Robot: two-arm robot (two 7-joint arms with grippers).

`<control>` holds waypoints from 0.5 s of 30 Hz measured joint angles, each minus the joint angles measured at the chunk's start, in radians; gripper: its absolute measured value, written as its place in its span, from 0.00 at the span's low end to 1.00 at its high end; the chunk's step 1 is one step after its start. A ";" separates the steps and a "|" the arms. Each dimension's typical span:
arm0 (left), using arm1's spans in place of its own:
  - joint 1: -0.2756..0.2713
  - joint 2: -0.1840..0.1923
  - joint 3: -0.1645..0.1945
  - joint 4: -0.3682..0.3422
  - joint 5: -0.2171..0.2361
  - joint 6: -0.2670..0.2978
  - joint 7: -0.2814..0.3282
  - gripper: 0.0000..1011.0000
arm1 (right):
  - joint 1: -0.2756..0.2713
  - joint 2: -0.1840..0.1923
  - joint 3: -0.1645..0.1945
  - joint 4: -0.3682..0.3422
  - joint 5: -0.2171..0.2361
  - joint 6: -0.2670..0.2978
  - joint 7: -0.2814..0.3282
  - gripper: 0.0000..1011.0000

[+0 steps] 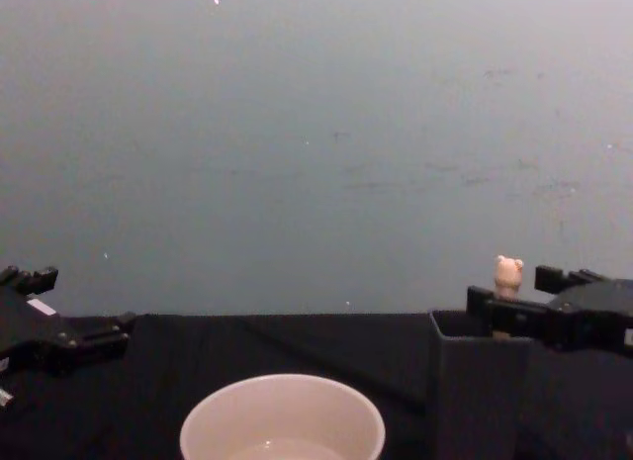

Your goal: Pick up the stirring spoon with one hand, stir inside the cup, then place it back in its original position.

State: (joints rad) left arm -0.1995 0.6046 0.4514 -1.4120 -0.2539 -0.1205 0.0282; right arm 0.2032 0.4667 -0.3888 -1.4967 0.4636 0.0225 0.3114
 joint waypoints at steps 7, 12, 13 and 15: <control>0.000 0.000 0.000 0.000 0.000 0.000 0.000 0.99 | 0.021 -0.028 0.009 0.027 -0.001 0.009 0.019 0.99; 0.000 0.000 0.000 0.000 0.000 0.000 0.000 0.99 | 0.023 -0.037 0.016 0.027 -0.004 0.021 0.030 0.99; 0.000 0.000 0.000 0.000 0.000 0.000 0.000 0.99 | 0.023 -0.039 0.019 0.025 -0.008 0.026 0.032 0.99; 0.000 0.000 0.000 0.000 0.000 0.000 0.000 0.99 | 0.023 -0.039 0.020 0.024 -0.009 0.028 0.033 0.99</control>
State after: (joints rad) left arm -0.1995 0.6047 0.4514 -1.4120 -0.2539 -0.1205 0.0283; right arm 0.2264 0.4278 -0.3691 -1.4732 0.4543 0.0505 0.3448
